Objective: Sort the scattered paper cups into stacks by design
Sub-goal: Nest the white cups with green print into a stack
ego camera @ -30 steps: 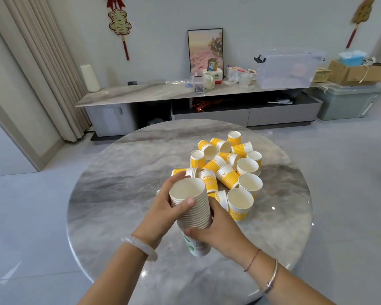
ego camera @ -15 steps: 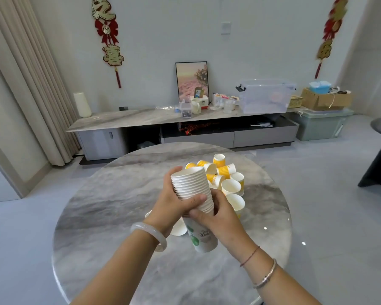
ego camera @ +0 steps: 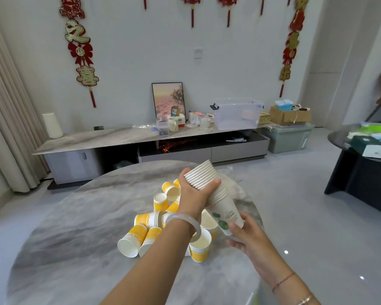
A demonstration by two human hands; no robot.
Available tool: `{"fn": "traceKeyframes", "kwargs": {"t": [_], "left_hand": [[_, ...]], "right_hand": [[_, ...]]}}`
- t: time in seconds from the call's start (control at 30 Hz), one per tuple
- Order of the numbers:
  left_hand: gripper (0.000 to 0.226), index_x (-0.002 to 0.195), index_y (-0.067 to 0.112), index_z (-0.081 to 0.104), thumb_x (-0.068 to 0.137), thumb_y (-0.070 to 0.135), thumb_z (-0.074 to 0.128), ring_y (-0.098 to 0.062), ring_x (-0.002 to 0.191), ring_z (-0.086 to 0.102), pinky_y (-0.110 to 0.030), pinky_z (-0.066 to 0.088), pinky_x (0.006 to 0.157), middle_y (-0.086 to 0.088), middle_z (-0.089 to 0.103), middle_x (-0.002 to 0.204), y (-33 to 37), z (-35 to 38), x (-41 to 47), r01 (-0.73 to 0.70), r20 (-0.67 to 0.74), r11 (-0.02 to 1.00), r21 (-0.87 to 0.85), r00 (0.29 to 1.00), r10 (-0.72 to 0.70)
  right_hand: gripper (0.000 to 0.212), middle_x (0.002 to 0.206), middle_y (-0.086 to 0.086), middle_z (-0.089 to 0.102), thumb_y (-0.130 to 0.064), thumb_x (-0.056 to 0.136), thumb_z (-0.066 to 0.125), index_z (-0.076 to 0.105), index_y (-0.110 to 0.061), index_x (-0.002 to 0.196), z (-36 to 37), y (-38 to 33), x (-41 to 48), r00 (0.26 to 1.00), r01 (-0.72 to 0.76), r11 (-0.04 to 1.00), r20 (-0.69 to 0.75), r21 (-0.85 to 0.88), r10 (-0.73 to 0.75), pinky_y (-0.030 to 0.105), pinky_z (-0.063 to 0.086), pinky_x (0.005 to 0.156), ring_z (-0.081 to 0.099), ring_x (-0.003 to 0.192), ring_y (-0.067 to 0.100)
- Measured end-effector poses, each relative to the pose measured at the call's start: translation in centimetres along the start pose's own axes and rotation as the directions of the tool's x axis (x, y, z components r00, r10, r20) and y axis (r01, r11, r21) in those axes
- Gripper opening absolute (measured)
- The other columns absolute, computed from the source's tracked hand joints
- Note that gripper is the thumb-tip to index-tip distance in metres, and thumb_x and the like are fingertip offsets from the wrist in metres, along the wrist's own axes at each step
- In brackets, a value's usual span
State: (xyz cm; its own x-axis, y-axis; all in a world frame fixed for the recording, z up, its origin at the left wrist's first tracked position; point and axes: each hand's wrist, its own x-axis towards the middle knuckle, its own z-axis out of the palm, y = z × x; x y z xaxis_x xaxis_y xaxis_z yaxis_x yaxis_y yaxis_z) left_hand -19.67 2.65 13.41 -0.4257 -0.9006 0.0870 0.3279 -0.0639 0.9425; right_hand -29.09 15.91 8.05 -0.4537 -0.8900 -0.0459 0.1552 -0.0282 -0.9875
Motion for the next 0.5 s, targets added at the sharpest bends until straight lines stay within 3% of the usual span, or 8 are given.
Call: {"fn": "traceKeyframes", "kwargs": {"t": [0.17,0.23,0.33,0.43,0.5], "left_hand": [[0.089,0.131,0.030,0.028,0.061,0.024,0.085,-0.012,0.101,0.056,-0.028,0.049,0.083,0.004,0.052,0.113,-2.6,3.8,2.2,-0.131,0.116,0.967,0.218,0.987,0.108],[0.092,0.133,0.032,0.024,0.063,0.024,0.084,-0.015,0.105,0.054,-0.031,0.049,0.088,0.006,0.050,0.114,-3.5,5.1,3.7,-0.134,0.166,0.960,0.246,0.982,0.095],[0.095,0.135,0.033,0.023,0.062,0.026,0.084,-0.023,0.114,0.051,-0.042,0.047,0.098,-0.003,0.047,0.125,-5.0,7.0,6.3,-0.117,0.202,0.954,0.276,0.977,0.062],[0.084,0.127,0.029,0.029,0.062,0.032,0.082,-0.020,0.108,0.053,-0.040,0.047,0.097,0.000,0.049,0.118,-6.4,8.4,9.2,-0.085,0.163,0.960,0.267,0.986,0.042],[0.071,0.118,0.025,0.037,0.063,0.041,0.078,-0.020,0.104,0.056,-0.043,0.049,0.095,0.001,0.054,0.111,-7.5,8.9,11.3,0.000,0.086,0.968,0.250,0.996,-0.022]], "right_hand": [[0.037,0.100,-0.001,0.070,-0.010,0.075,0.075,0.061,-0.023,0.107,-2.6,-0.3,3.8,0.994,0.052,0.979,-0.084,-0.197,-0.070,0.018,0.053,0.068,0.066,0.090,0.016],[0.035,0.092,0.000,0.071,-0.007,0.072,0.077,0.061,-0.023,0.098,-3.3,0.0,5.7,0.989,0.063,0.965,-0.115,-0.253,-0.094,0.015,0.052,0.061,0.066,0.081,0.012],[0.045,0.094,0.000,0.068,-0.010,0.067,0.080,0.055,-0.018,0.104,-5.0,0.4,8.6,0.980,0.063,0.940,-0.159,-0.335,-0.122,0.013,0.049,0.056,0.065,0.079,0.008],[0.056,0.099,0.006,0.064,-0.008,0.067,0.081,0.047,-0.019,0.111,-7.5,0.6,11.2,0.969,0.062,0.957,-0.214,-0.283,-0.126,0.013,0.051,0.052,0.065,0.076,0.011],[0.049,0.096,0.005,0.064,-0.013,0.069,0.081,0.050,-0.024,0.104,-9.4,0.5,12.0,0.955,0.077,0.960,-0.258,-0.268,-0.148,0.013,0.050,0.047,0.066,0.066,0.006]]}}
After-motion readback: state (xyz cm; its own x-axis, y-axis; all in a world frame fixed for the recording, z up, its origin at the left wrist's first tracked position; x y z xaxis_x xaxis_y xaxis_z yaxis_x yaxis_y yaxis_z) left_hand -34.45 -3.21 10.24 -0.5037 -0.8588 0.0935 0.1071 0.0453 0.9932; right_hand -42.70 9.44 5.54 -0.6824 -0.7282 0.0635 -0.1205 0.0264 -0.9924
